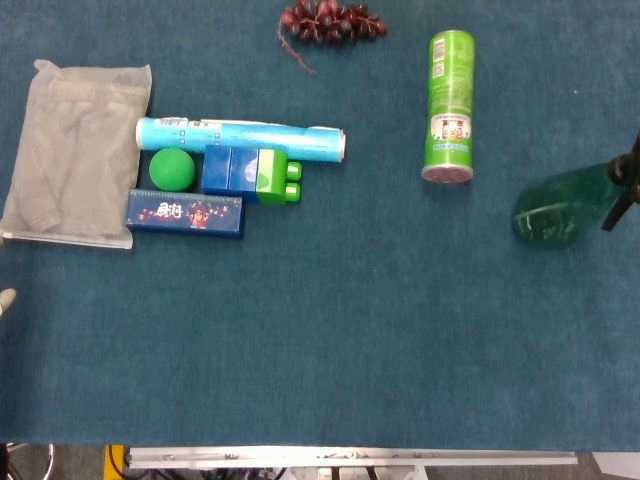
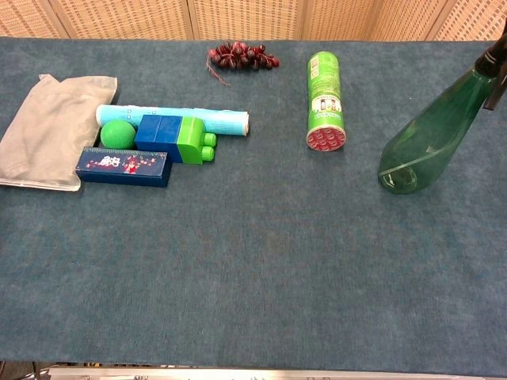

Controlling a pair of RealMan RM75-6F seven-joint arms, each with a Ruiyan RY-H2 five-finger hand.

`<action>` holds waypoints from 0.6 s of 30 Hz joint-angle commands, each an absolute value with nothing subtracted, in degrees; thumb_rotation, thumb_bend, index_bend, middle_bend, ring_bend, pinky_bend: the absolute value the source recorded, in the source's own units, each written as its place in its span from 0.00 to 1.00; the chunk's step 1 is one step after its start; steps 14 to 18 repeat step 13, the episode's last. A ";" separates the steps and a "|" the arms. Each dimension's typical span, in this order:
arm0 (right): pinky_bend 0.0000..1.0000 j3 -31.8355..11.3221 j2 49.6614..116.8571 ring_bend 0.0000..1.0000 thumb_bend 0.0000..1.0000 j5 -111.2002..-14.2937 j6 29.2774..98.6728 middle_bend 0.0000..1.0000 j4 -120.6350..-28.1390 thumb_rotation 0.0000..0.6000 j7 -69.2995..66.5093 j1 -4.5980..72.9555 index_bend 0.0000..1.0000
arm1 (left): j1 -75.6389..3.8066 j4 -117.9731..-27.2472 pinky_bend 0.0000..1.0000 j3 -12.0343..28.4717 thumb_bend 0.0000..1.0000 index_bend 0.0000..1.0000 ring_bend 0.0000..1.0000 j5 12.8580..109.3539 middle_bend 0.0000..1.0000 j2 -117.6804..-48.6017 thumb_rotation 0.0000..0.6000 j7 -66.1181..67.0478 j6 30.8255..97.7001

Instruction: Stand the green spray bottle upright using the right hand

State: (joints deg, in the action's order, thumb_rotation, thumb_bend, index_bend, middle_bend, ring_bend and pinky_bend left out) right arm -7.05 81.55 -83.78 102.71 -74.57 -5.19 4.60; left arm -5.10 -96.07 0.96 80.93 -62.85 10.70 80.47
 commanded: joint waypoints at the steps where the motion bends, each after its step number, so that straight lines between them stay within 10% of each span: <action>1: 0.24 -5.36 72.65 0.10 0.00 -81.18 96.32 0.22 -85.61 1.00 7.06 3.50 0.23 | -5.11 -96.03 0.35 0.94 0.02 0.41 0.09 81.10 0.13 -62.88 1.00 10.66 80.59; 18: 0.24 -5.25 67.53 0.10 0.00 -73.31 89.28 0.22 -96.34 1.00 22.76 3.31 0.27 | -5.10 -95.72 0.35 0.91 0.02 0.41 0.09 81.58 0.13 -62.94 1.00 10.14 80.89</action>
